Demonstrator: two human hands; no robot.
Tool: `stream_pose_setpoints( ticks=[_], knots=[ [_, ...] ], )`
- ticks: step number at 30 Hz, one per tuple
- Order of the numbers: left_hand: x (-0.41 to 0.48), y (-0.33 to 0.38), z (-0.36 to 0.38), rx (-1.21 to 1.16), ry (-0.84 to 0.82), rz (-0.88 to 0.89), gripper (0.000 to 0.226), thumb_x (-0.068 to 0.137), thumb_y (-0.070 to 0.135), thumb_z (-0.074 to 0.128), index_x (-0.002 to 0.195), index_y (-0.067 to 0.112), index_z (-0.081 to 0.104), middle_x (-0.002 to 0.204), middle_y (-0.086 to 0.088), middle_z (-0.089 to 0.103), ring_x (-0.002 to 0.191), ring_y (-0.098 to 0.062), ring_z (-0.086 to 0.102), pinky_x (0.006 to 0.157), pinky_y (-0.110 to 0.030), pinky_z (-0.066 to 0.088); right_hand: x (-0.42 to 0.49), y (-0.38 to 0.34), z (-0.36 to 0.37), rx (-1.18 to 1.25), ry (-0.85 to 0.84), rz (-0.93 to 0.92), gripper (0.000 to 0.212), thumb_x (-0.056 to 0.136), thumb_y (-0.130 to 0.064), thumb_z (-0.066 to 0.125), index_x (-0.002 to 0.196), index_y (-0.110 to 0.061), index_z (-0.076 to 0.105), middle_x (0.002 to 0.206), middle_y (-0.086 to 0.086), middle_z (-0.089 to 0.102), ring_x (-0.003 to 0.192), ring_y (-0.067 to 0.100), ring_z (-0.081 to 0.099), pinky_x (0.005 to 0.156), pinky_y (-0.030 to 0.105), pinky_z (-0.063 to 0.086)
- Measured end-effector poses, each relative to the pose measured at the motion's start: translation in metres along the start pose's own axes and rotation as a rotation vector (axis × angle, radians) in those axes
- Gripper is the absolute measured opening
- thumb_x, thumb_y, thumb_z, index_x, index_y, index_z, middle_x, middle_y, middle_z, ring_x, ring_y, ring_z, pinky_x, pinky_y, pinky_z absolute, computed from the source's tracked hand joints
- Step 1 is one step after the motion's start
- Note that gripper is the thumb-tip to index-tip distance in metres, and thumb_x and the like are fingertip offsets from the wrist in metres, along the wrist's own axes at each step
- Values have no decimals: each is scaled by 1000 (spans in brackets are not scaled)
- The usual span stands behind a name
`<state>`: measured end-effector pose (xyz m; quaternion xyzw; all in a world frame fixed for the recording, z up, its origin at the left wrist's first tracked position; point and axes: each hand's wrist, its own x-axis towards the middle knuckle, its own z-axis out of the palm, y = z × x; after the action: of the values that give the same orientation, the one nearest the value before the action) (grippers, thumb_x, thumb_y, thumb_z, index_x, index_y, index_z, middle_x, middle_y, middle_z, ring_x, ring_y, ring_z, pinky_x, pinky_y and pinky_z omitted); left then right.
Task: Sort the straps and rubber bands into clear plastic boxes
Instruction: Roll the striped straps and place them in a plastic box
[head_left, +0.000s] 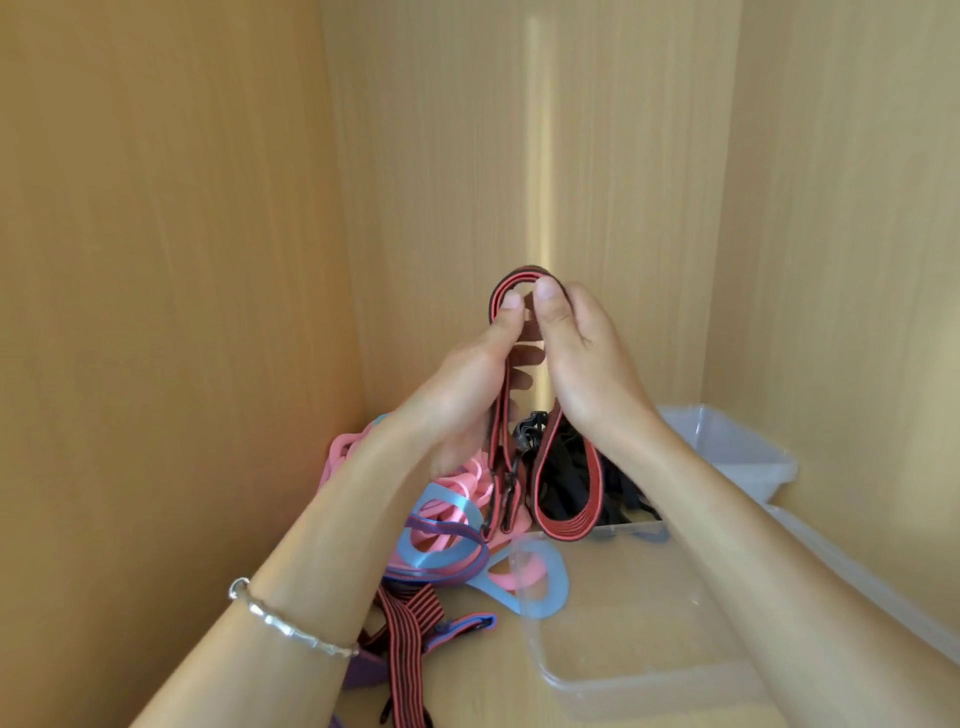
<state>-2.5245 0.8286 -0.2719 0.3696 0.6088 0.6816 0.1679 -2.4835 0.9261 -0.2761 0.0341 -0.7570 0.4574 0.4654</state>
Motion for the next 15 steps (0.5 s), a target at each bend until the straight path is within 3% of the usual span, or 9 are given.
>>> stream_pose_setpoints(
  ticks=[3, 6, 9, 11, 13, 15],
  knots=[
    [-2, 0, -15, 53, -93, -31, 45, 90, 57, 39, 88, 17, 59, 72, 3, 50, 62, -11, 40, 55, -25, 30, 3, -5, -11, 9, -18, 33, 26, 100, -46, 41, 92, -26, 54, 84, -5, 62, 78, 15, 64, 68, 39, 55],
    [-4, 2, -26, -43, -296, -109, 57, 77, 67, 33, 83, 14, 53, 63, 1, 40, 54, -12, 35, 51, -26, 27, 4, -7, -18, -39, -73, 39, 24, 101, -43, 41, 90, -25, 54, 71, -7, 53, 60, 9, 58, 46, 26, 42],
    [-2, 0, -36, -136, -322, -120, 51, 83, 63, 35, 82, 15, 52, 62, 2, 37, 52, -12, 34, 51, -26, 29, 5, -6, -22, -70, -87, 29, 42, 96, -52, 42, 93, -13, 59, 64, -10, 45, 52, 5, 42, 52, 25, 32],
    [0, -4, -42, -94, -273, -77, 39, 88, 54, 47, 78, 16, 52, 61, 4, 38, 51, -10, 34, 52, -25, 31, 4, -9, -25, -108, -106, 25, 49, 87, -64, 36, 81, -21, 58, 57, -14, 42, 48, 0, 38, 54, 23, 28],
    [2, -7, -47, 80, -181, 38, 32, 85, 45, 55, 74, 15, 55, 57, 6, 40, 48, -9, 35, 52, -26, 30, 3, -13, -29, -138, -112, 19, 49, 80, -69, 29, 66, -25, 45, 50, -17, 40, 45, -1, 37, 53, 21, 27],
    [1, -6, -52, 353, -92, 178, 30, 81, 41, 64, 69, 14, 56, 52, 9, 42, 47, -8, 34, 51, -27, 27, 4, -14, -34, -206, -110, -6, 49, 81, -70, 31, 66, -25, 45, 52, -16, 39, 47, 0, 36, 52, 21, 29]
  ],
)
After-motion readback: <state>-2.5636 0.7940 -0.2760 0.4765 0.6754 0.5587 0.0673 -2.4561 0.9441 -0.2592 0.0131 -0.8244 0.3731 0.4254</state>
